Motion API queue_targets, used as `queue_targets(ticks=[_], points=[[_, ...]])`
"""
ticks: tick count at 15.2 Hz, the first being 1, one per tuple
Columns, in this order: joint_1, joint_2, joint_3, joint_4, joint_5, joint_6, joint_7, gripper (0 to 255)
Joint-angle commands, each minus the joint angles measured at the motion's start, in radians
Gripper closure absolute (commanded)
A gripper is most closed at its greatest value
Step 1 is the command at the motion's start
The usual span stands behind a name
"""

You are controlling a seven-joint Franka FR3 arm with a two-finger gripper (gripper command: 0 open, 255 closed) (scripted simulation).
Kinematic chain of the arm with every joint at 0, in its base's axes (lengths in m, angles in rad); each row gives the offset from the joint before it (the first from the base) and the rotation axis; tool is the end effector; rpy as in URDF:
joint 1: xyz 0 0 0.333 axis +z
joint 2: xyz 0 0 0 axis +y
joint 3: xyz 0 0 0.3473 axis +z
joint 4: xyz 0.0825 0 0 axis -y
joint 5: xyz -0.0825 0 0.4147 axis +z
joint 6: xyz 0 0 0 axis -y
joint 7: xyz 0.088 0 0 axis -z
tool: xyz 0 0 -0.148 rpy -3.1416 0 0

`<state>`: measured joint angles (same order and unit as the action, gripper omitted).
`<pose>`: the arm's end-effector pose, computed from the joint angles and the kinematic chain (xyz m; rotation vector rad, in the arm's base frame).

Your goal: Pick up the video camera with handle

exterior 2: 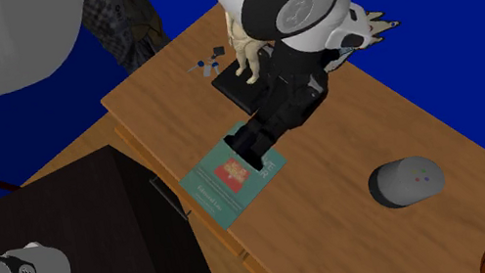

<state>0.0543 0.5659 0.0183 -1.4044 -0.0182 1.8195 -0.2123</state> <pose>0.7331 0.0490 0.3371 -3.0969 -0.4500 0.2365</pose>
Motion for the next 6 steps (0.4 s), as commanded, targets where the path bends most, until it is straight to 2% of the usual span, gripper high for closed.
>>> queue_targets(ticks=[1,6], points=[[0.000,-0.010,0.000,0.016,0.000,-0.024,0.000,255],[0.000,-0.020,0.000,0.044,0.001,-0.061,-0.001,255]])
